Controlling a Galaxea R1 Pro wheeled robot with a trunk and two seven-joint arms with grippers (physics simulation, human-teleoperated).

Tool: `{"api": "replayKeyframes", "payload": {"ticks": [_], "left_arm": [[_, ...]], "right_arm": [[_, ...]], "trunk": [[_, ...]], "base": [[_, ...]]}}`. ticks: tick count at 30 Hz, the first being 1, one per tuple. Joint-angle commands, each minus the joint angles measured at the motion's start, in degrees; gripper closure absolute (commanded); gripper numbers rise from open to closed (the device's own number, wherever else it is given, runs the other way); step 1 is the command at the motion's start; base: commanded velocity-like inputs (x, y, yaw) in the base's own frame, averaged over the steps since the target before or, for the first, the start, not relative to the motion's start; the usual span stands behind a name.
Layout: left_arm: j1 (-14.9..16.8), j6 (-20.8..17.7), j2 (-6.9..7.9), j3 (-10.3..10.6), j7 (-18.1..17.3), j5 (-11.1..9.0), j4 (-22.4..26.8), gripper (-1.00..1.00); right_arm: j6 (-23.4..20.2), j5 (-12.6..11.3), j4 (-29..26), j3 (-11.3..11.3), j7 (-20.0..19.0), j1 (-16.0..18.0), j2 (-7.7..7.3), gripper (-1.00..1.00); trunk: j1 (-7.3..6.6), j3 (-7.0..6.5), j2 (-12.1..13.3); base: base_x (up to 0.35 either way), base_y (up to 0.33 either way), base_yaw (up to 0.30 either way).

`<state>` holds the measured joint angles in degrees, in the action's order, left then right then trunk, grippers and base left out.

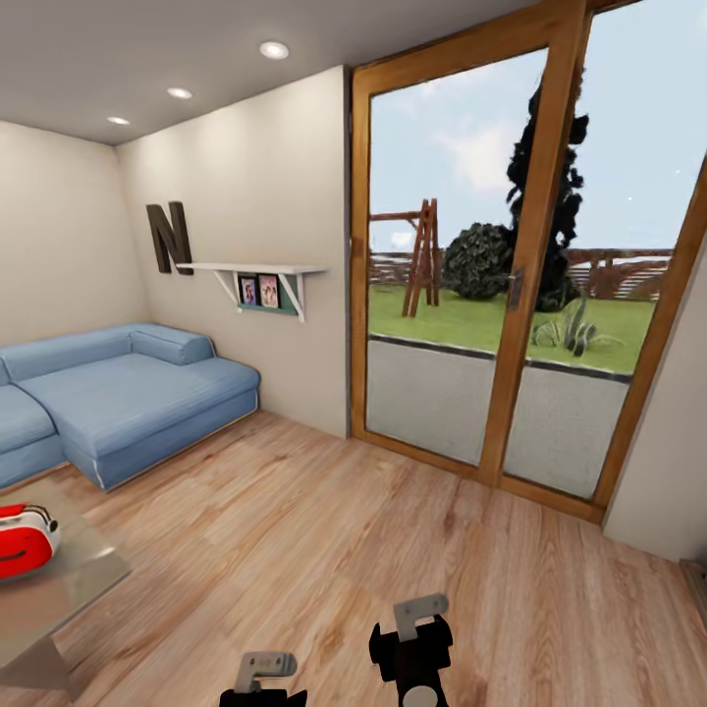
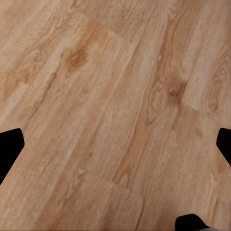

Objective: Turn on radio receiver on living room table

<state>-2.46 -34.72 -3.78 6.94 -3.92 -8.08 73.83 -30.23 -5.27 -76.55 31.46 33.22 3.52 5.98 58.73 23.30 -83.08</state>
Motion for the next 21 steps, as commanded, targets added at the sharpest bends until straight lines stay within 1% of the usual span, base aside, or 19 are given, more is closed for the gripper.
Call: {"api": "replayKeyframes", "payload": {"ticks": [1, 21], "left_arm": [[0.0, 0.0, 0.00, 0.0, 0.0, 0.0, 0.0, -1.00], [0.0, 0.0, 0.00, 0.1, 0.0, 0.0, 0.0, -1.00]], "right_arm": [[0.0, 0.0, 0.0, 0.0, 0.0, 0.0, 0.00, -1.00], [0.1, 0.1, 0.0, 0.1, 0.0, 0.0, 0.00, -1.00]], "trunk": [[0.00, 0.10, 0.0], [0.00, 1.87, 0.0]], "base": [[0.294, -0.186, 0.000], [0.294, -0.186, 0.000]]}}
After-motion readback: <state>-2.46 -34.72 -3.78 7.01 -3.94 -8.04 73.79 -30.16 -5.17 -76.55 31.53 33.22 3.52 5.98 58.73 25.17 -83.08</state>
